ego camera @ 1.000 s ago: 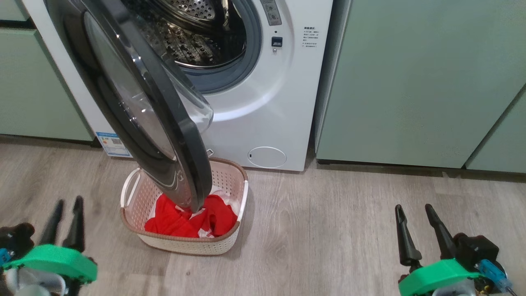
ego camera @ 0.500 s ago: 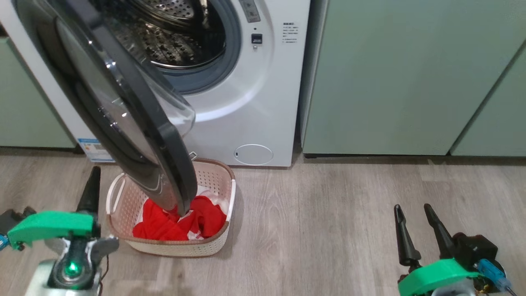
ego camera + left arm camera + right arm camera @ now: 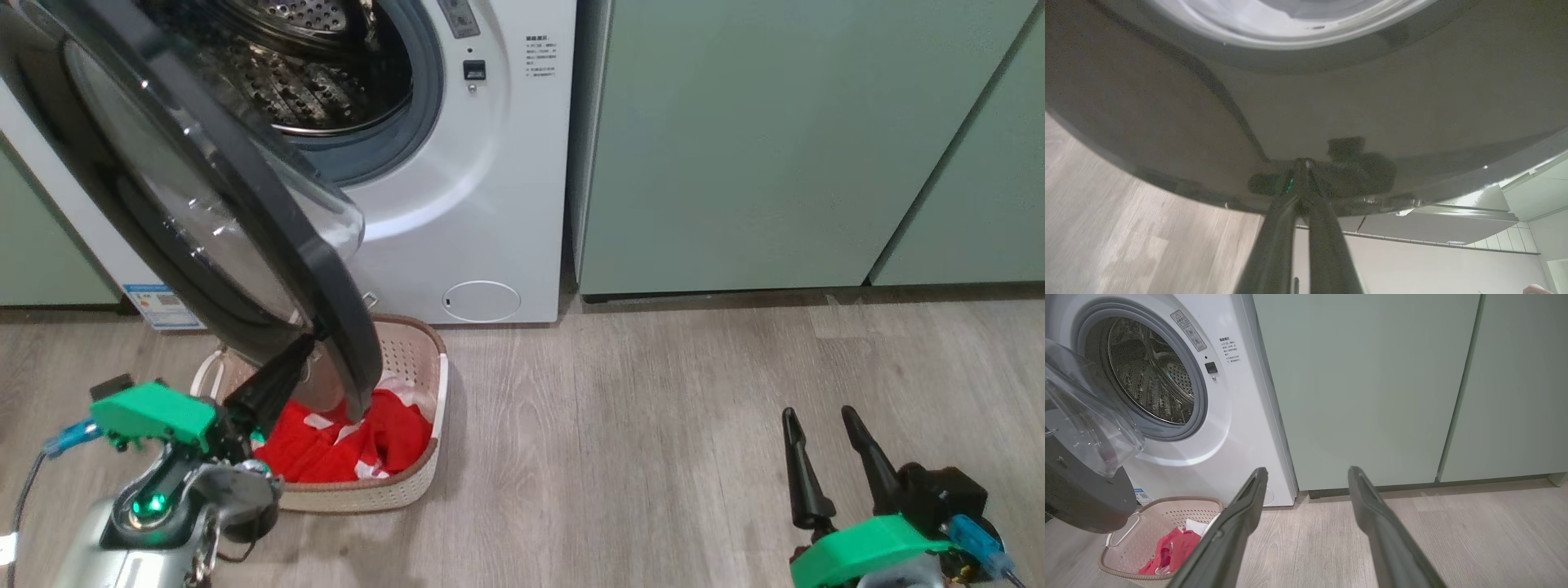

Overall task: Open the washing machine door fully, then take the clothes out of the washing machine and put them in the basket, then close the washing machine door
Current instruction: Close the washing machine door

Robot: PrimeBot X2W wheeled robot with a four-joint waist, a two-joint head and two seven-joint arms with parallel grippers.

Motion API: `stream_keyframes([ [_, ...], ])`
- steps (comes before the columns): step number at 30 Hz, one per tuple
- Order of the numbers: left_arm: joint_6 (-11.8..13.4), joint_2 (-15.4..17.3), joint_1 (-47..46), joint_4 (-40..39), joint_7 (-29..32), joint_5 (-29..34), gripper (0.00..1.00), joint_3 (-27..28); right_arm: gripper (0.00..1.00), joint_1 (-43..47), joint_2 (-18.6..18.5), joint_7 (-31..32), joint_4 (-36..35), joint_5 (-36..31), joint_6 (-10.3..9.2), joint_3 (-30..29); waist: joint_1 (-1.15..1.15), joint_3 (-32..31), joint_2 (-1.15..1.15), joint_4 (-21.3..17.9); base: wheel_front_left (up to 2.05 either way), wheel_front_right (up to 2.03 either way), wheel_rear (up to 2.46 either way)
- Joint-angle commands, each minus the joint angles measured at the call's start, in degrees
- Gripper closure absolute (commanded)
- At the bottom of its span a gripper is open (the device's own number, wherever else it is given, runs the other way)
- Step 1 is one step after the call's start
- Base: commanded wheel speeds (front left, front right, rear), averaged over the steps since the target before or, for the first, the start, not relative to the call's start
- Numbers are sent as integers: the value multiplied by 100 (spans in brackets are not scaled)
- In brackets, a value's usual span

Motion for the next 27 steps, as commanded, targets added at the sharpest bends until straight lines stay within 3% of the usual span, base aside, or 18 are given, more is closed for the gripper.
stream_keyframes([
  [1, 9, 148, -365, -244, 152, -91, 100, 156, 0, -224, -69, -36, -172, 6, -4, 144, 0, 21, 0, -22, 0, 0, 0],
  [10, 76, 96, -968, 105, 168, 39, 100, 31, 0, -334, -58, -36, -177, -20, -4, 226, 0, 205, 0, -208, 0, 0, 0],
  [27, -315, 183, -2603, 1300, 121, 235, 100, 87, 0, -780, 22, -36, -326, -167, -4, 161, 0, 1245, 0, -865, 0, 0, 0],
])
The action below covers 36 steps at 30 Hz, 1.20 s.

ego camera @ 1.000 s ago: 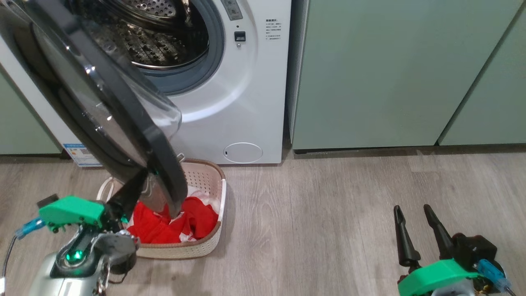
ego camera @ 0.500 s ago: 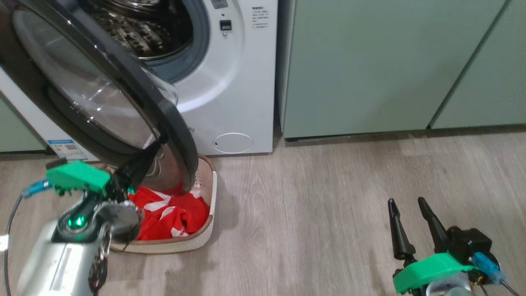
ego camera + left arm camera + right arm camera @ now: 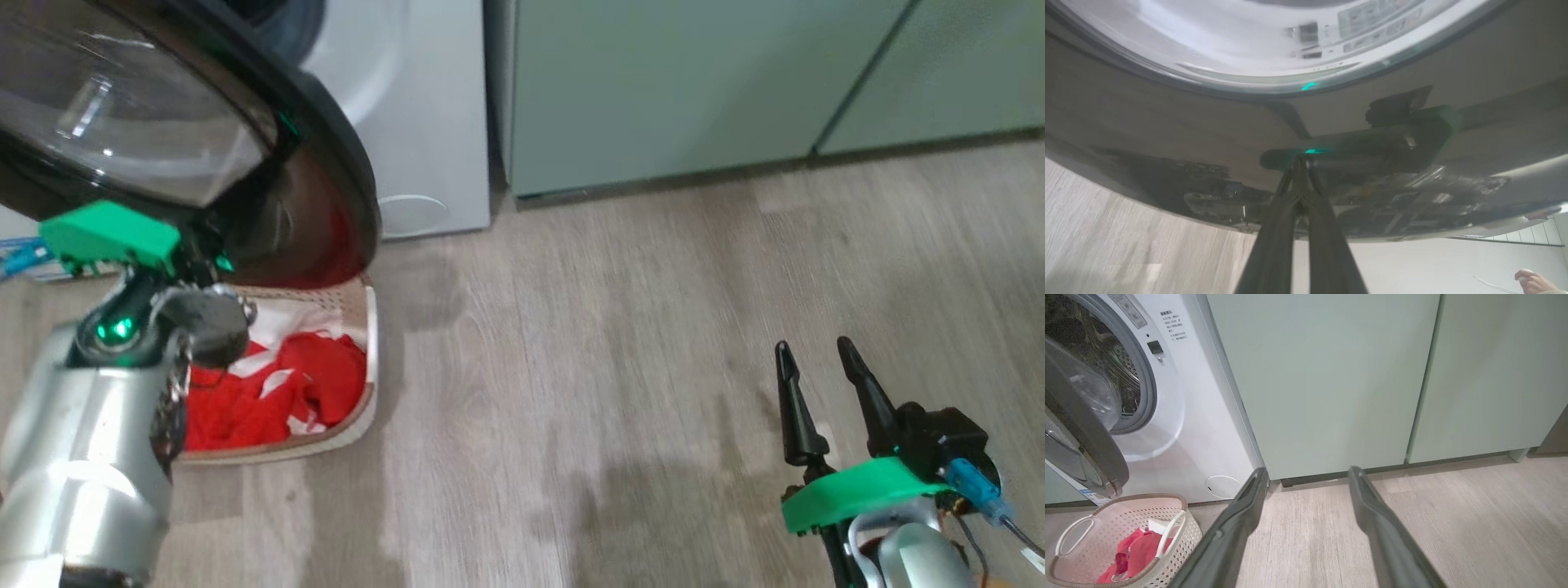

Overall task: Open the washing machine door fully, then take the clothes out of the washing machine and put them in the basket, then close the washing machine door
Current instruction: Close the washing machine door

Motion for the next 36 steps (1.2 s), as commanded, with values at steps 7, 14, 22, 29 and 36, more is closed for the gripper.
stream_keyframes([
  [7, -245, 230, -876, 382, -85, 102, 100, 244, 0, -245, 20, -36, -229, -49, -4, 88, 0, 358, 0, -309, 0, 0, 0],
  [14, -401, 114, -1044, 778, -131, 209, 100, 226, 0, -237, 21, -36, -222, 20, -4, 66, 0, 283, 0, -207, 0, 0, 0],
  [22, -436, 199, -407, 474, -719, 888, 67, 84, 0, -150, 22, -36, -150, -8, -4, 45, 0, -142, 0, 205, 0, 0, 0],
  [29, -437, 670, 855, -196, -2192, 2184, 0, -304, 0, 49, 20, -36, -45, 0, -4, 100, 0, -710, 0, 716, 0, 0, 0],
  [36, -438, 1252, 1583, -417, -3847, 3343, 0, -886, 0, 172, -6, -36, -21, 68, -4, 115, 0, -986, 0, 1099, 0, 0, 0],
])
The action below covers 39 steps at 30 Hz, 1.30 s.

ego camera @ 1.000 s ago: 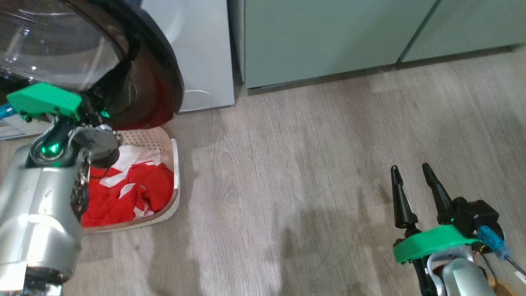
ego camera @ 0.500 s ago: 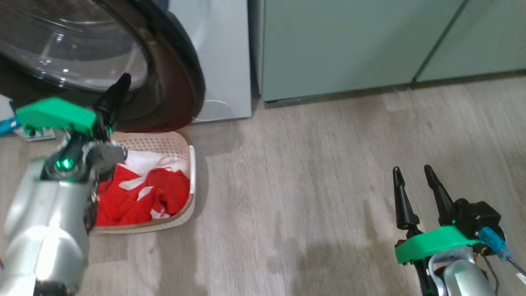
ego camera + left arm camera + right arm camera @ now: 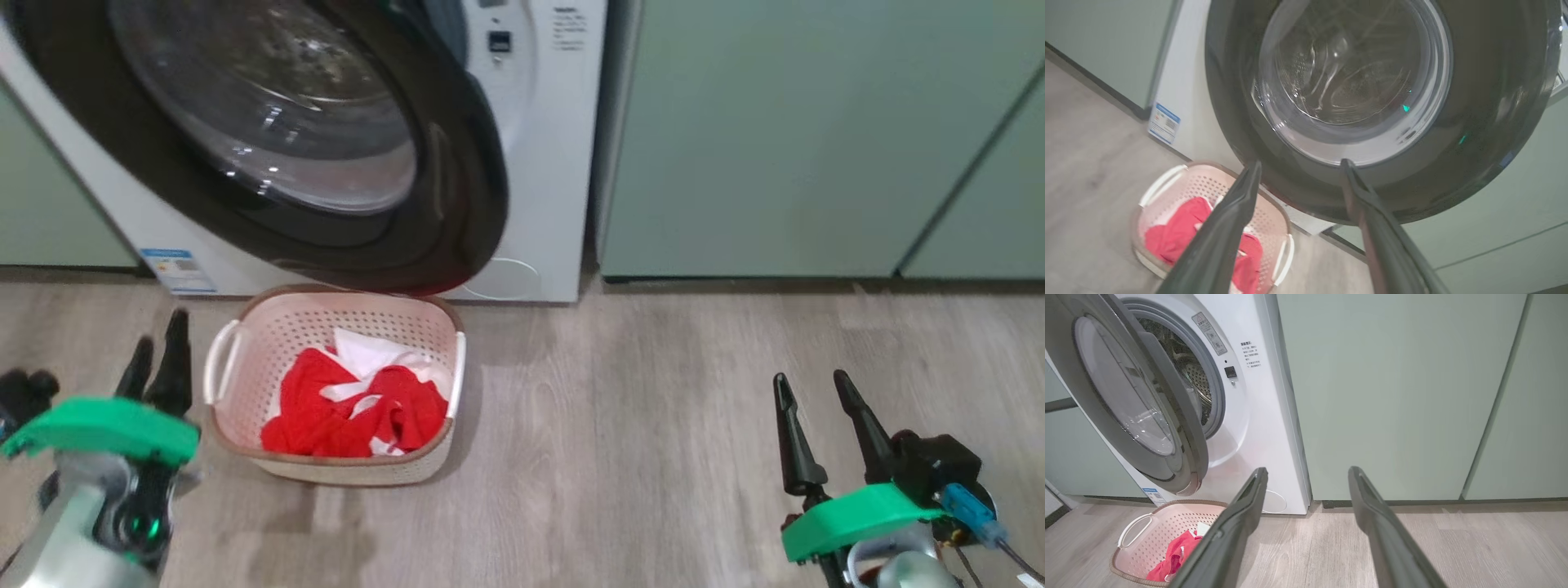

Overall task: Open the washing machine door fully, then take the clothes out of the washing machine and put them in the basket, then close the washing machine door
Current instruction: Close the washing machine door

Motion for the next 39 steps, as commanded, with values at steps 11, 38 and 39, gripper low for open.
stream_keyframes([
  [11, -37, 292, 567, -758, -521, 2780, 0, 1044, 0, 38, -18, -36, -315, -41, -4, -105, 0, -295, 0, 283, 0, 0, 0],
  [38, -37, -559, 1524, -1409, -523, 4069, 0, 1784, 100, 62, 1, -36, -543, -38, -4, -308, 0, -303, 0, 63, 0, 0, 0],
  [39, -37, -580, 1534, -1408, -523, 4078, 0, 1791, 100, -1, 1, -36, -603, 31, -4, -348, 0, -302, 0, 82, 0, 0, 0],
])
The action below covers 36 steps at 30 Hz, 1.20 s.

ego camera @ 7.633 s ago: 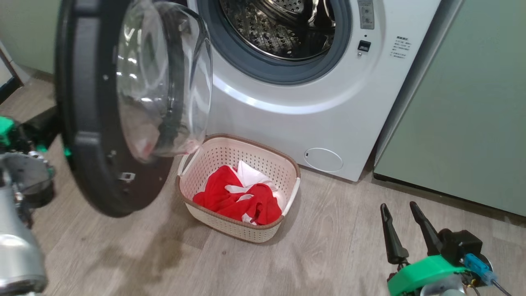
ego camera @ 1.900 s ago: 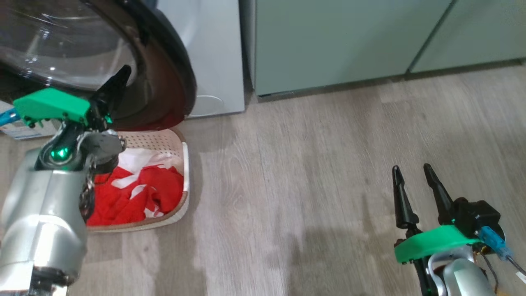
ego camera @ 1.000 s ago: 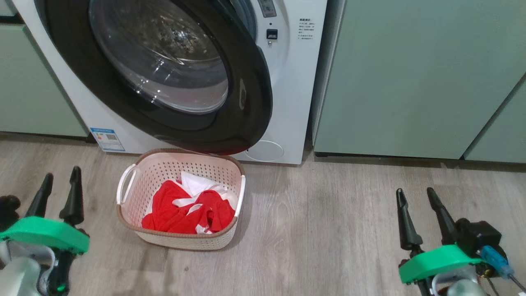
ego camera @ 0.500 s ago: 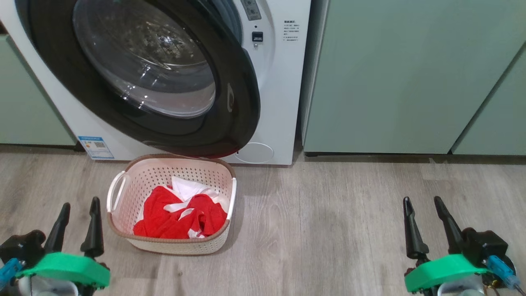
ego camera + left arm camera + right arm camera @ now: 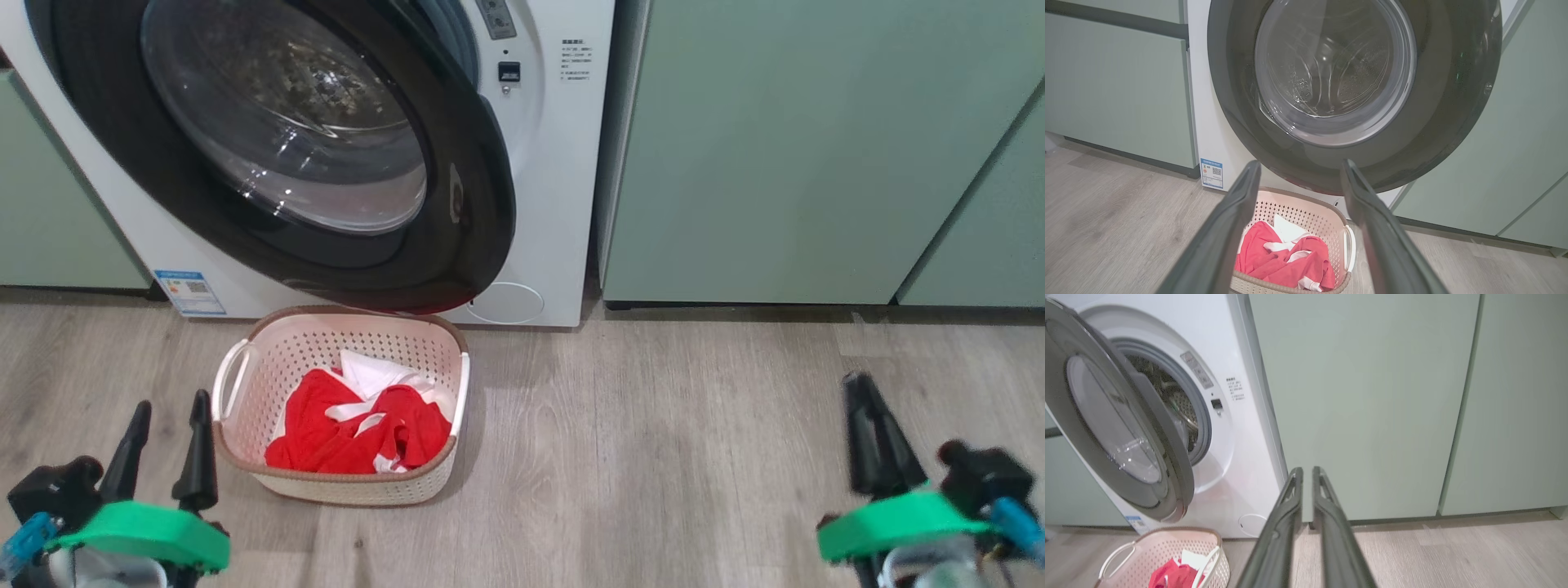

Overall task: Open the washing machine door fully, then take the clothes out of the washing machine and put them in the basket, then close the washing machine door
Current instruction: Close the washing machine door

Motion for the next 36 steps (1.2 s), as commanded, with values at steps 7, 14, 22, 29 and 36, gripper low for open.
stream_keyframes([
  [7, -35, -61, -141, -180, -38, 135, 0, 125, 100, -994, -20, -36, -780, 309, -4, 410, 0, 43, 0, 250, 0, 0, 0],
  [14, -35, -244, -261, -144, -38, 307, 0, -118, 100, -2139, -19, -36, -628, 624, -4, 1570, 0, 115, 0, 815, 0, 0, 0],
  [22, -35, -350, -564, -53, -38, 376, 0, -594, 100, -3209, -34, -36, 865, 952, -4, 2644, 0, 147, 0, 1676, 0, 0, 0],
  [29, -35, -453, -998, 68, -38, 333, 0, -1007, 100, -3958, -26, -36, 2656, 1179, -4, 2864, 0, 428, 0, 2172, 0, 0, 0],
  [36, -35, -535, -1346, 51, -38, 238, 0, -1248, 100, -4702, -80, -36, 3559, 1078, -4, 2489, 0, 957, 0, 2387, 0, 0, 0],
])
